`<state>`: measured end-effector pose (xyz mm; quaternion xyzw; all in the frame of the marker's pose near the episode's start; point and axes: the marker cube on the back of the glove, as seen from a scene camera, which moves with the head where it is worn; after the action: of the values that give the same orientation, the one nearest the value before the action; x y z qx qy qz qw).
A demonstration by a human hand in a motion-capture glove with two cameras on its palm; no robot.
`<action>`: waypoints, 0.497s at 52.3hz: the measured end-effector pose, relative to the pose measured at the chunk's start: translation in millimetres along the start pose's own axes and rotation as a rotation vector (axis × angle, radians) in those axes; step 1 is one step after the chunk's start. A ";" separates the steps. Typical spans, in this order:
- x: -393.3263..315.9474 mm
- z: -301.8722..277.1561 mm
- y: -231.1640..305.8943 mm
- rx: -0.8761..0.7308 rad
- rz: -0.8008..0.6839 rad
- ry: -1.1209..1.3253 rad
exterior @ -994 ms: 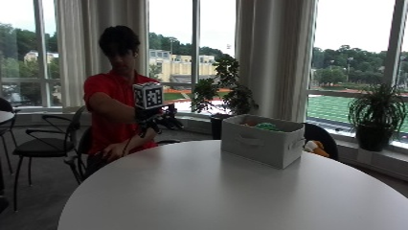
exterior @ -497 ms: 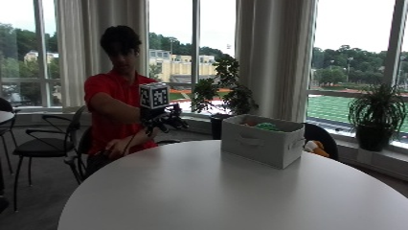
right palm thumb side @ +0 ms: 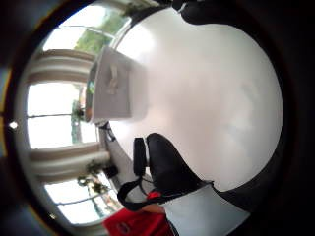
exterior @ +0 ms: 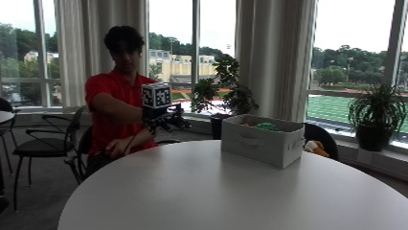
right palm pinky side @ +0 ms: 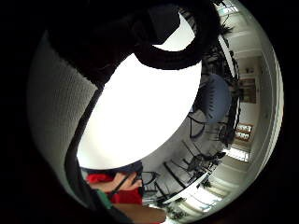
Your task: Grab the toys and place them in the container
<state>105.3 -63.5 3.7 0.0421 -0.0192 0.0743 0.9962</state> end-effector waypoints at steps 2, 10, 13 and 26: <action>-1.5 0.3 0.8 0.001 -0.002 0.003; -2.9 0.6 2.6 -0.006 -0.012 0.011; -1.2 1.8 5.1 -0.007 -0.010 0.003; 12.1 12.4 10.7 -0.026 0.014 -0.009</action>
<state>115.2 -52.2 17.5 0.0295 -0.0251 0.0806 0.9960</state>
